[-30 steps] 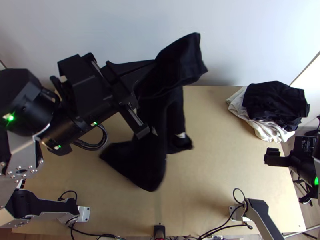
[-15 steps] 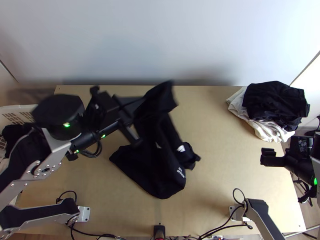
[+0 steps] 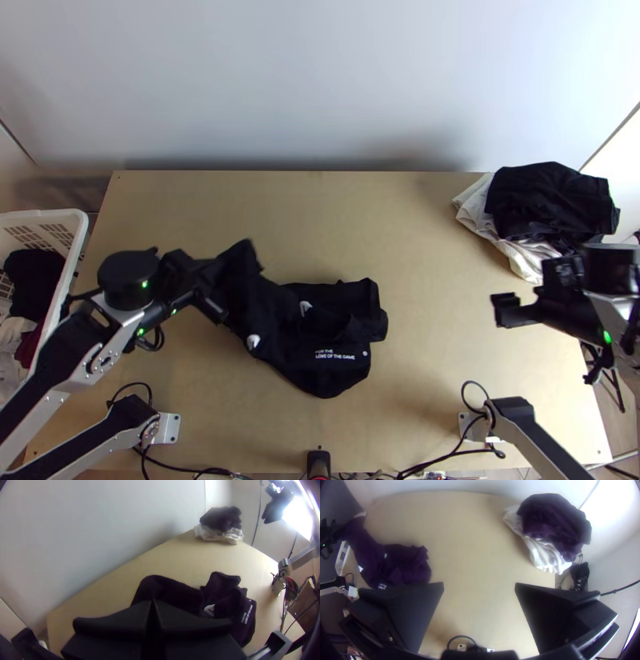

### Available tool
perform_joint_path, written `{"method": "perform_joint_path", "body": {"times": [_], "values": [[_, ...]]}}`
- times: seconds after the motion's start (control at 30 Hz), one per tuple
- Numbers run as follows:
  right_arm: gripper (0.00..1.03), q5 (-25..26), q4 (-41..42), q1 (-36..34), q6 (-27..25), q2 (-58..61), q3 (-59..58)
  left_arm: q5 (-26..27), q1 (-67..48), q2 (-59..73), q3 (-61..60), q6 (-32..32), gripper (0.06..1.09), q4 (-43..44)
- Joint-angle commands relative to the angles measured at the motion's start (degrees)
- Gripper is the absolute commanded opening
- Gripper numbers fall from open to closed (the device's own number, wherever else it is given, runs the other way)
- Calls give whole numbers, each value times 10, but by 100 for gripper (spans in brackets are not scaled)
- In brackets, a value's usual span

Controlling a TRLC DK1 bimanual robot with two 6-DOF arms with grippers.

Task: Fold the t-shirt

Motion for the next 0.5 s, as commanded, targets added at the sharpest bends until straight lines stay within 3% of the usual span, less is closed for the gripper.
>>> {"method": "perform_joint_path", "body": {"times": [0.0,0.07,0.1,0.23,0.3,0.33,0.37,0.47], "values": [[99,-4,4,83,7,25,-29,11,59,-43,-117,-9,10,-5],[99,-4,24,98,5,31,-46,11,73,-42,-133,-23,11,-7],[99,-4,36,105,4,34,-54,17,83,-42,-141,-31,17,-11],[99,-4,54,129,8,67,-64,33,131,-40,-161,-52,56,-36],[99,-4,83,151,7,79,-76,33,153,-37,-167,-53,87,-51],[99,-4,92,160,7,88,-83,33,164,-34,-167,-53,96,-60],[99,-4,97,171,8,98,-88,33,174,-31,-169,-53,102,-67],[99,-4,120,202,9,126,-108,60,221,-35,-172,-53,104,-77]]}}
